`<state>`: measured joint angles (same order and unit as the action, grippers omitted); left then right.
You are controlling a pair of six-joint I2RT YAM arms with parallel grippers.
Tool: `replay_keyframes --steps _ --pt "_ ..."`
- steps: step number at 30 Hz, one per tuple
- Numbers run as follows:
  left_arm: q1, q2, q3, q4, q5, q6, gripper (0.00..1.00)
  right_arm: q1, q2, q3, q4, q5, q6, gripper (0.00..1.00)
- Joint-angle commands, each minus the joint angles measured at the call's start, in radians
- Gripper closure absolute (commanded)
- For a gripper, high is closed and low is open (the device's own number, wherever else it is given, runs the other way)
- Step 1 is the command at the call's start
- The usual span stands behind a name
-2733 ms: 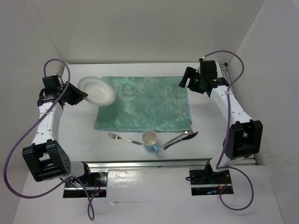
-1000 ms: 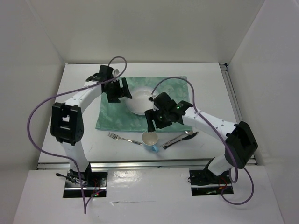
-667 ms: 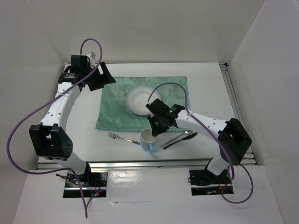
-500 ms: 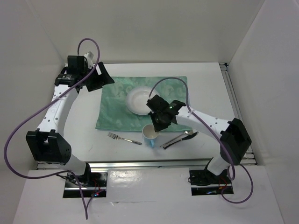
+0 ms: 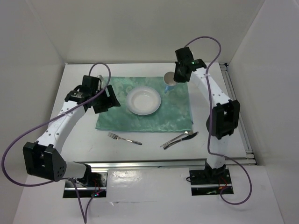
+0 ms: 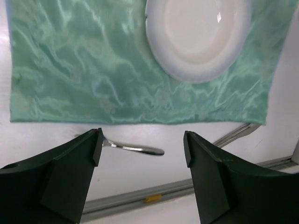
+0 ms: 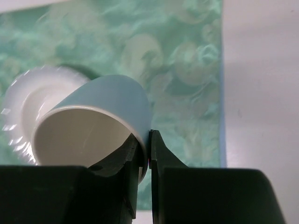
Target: Set the dinner table for one person
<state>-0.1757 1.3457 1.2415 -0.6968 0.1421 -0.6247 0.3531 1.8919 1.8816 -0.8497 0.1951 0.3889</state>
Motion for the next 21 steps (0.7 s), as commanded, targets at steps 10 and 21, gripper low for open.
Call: replay_keyframes --steps 10,21 --pt "-0.156 -0.103 -0.229 -0.02 -0.168 -0.183 0.14 -0.146 0.354 0.392 -0.026 -0.043 -0.025 1.0" --pt "-0.269 0.001 -0.263 -0.072 -0.216 -0.357 0.16 -0.175 0.444 0.39 0.008 -0.098 -0.025 0.97"
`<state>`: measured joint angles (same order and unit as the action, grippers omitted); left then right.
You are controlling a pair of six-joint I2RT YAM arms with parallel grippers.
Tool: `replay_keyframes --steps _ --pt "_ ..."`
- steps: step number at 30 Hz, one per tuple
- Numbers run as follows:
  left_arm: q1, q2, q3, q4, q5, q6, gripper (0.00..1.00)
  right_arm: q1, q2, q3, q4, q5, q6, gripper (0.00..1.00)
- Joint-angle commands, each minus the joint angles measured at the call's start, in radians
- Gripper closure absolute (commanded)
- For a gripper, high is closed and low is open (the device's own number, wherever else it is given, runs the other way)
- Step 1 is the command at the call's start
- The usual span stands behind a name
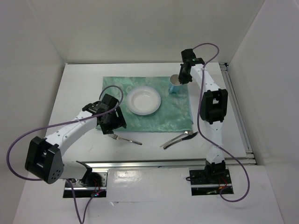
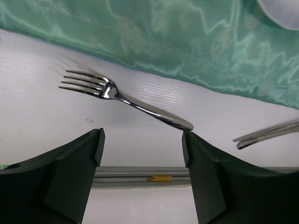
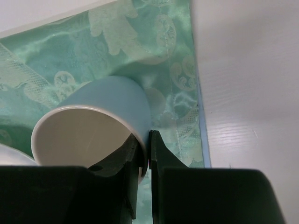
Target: Set the dinner table for one person
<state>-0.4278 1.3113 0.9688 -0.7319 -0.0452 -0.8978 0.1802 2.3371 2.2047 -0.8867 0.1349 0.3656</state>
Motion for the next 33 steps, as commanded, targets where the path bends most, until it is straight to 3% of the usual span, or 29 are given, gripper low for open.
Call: replay_keyframes --steps 1,4,5,8,9,11,17,20,29,33 --pt "-0.017 0.045 0.01 -0.046 -0.045 -0.093 0.16 -0.002 -0.001 0.055 0.045 -0.05 -0.002 0.87" --pt "-0.026 0.068 0.021 -0.086 -0.065 -0.141 0.16 -0.002 -0.001 0.044 0.054 -0.075 -0.002 0.69" --pt "-0.026 0.078 0.021 -0.086 -0.065 -0.179 0.16 -0.002 -0.001 0.044 0.054 -0.087 -0.002 0.49" --pt "-0.035 0.091 -0.002 -0.074 -0.056 -0.217 0.16 -0.002 -0.036 0.026 0.054 -0.087 -0.002 0.21" --pt "-0.035 0.104 -0.002 -0.073 -0.056 -0.236 0.16 -0.002 -0.051 0.026 0.063 -0.077 -0.011 0.06" --pt "-0.06 0.132 -0.002 -0.073 -0.065 -0.275 0.15 -0.002 -0.106 0.003 0.063 -0.061 -0.011 0.0" --pt "-0.106 0.209 -0.002 -0.047 -0.031 -0.44 0.15 -0.002 -0.312 -0.089 0.101 -0.012 -0.011 0.0" --pt "-0.138 0.299 0.079 -0.118 -0.09 -0.541 0.15 -0.002 -0.411 -0.158 0.124 -0.021 -0.022 0.0" --pt "-0.147 0.37 0.015 -0.078 -0.143 -0.658 0.28 -0.002 -0.597 -0.287 0.17 -0.031 -0.054 0.0" --pt "-0.147 0.407 0.005 -0.057 -0.134 -0.658 0.41 -0.002 -0.622 -0.309 0.17 -0.021 -0.073 0.0"
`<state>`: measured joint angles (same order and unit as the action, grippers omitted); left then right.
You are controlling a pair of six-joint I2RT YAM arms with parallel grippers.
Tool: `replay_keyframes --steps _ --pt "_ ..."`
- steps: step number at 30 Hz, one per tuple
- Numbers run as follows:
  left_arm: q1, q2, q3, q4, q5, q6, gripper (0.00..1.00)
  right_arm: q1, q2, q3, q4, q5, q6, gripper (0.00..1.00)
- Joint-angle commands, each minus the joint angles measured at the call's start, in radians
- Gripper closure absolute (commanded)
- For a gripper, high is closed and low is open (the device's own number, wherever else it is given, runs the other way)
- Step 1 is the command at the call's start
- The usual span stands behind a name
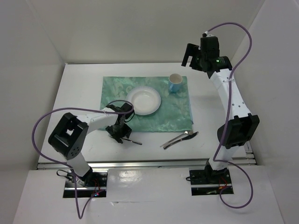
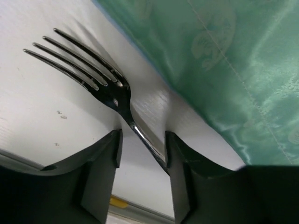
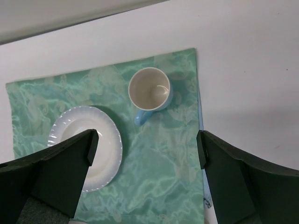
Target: Set the dinner table for one person
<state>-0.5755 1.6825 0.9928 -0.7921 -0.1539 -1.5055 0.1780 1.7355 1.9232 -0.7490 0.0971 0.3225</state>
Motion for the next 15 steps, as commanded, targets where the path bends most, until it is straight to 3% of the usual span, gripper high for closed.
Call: replay_keyframes --steps 1,5,6,7,9,13,15 --pt "0.0 0.045 -0.019 0.004 -0.026 -0.05 0.44 0.0 -0.021 -0.027 0.033 0.027 -0.03 0.0" --pt "0.0 0.019 -0.028 -0.028 -0.026 -0.041 0.72 -0.011 -0.039 -0.047 0.033 0.027 -0.03 0.0" --pt "0.0 -0.001 -0.028 -0.045 -0.026 -0.041 0.89 -0.02 -0.039 -0.058 0.033 0.027 -0.03 0.0" --pt "0.0 -0.027 -0.028 -0.065 -0.051 -0.016 0.99 -0.02 -0.039 -0.058 0.033 0.027 -0.03 0.0" --pt "0.0 -0.113 -0.004 -0.148 -0.091 0.011 1.0 -0.02 -0.05 -0.069 0.033 0.027 -0.039 0.0" --pt "0.0 -0.172 0.114 -0.226 -0.206 0.312 1.0 -0.029 -0.083 -0.105 0.033 0.004 -0.039 0.0" --pt "0.0 -0.162 0.191 -0.301 -0.255 0.394 1.0 -0.029 -0.102 -0.128 0.033 -0.01 -0.039 0.0"
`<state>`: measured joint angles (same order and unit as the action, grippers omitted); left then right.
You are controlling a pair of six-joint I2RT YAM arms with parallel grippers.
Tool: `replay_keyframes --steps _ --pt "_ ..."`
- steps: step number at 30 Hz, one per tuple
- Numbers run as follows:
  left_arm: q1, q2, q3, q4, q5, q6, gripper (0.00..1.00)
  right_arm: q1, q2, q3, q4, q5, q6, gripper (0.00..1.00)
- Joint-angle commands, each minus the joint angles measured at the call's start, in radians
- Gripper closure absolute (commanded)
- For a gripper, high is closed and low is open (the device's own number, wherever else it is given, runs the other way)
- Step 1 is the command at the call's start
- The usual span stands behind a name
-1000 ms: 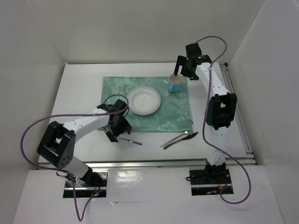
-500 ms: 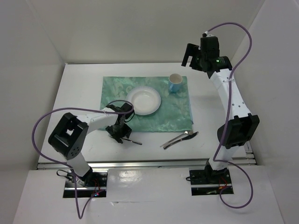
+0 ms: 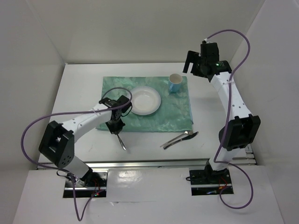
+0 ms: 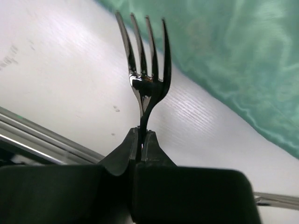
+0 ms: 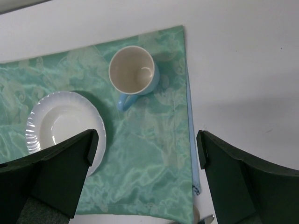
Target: Set the dinner table for one person
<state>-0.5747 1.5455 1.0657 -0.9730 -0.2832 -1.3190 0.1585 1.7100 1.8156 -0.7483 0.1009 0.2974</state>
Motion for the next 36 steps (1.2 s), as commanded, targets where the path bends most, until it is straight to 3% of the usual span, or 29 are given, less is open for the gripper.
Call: replay_keyframes --steps 1,5,8,13,18,23,30,33,36 --pt "0.013 -0.009 0.187 -0.171 -0.172 0.255 1.0 -0.01 -0.099 -0.054 0.032 -0.029 -0.014 0.0" --pt "0.068 0.051 0.324 -0.14 -0.195 0.47 1.0 -0.01 -0.177 -0.189 0.041 -0.058 -0.014 0.0" --pt "0.131 0.164 0.401 -0.055 -0.15 0.626 1.0 -0.022 -0.269 -0.341 0.041 0.01 0.031 0.0" --pt "0.162 0.367 0.609 -0.052 -0.169 0.751 1.0 -0.031 -0.404 -0.577 0.066 -0.079 0.075 0.0" --pt "0.186 0.525 0.773 -0.087 -0.22 0.797 1.0 -0.031 -0.495 -0.696 0.027 -0.104 0.117 0.0" --pt "0.222 0.61 0.855 -0.076 -0.163 0.827 1.0 0.013 -0.668 -0.888 0.039 -0.211 0.221 0.07" --pt "0.222 0.722 0.944 -0.066 -0.134 0.854 1.0 0.094 -0.728 -1.036 0.024 -0.202 0.428 0.19" --pt "0.233 0.755 0.962 -0.066 -0.104 0.842 1.0 0.18 -0.753 -1.107 0.021 -0.132 0.57 0.19" --pt "0.233 0.765 0.962 -0.075 -0.068 0.828 0.83 0.266 -0.758 -1.165 0.047 -0.07 0.677 0.2"
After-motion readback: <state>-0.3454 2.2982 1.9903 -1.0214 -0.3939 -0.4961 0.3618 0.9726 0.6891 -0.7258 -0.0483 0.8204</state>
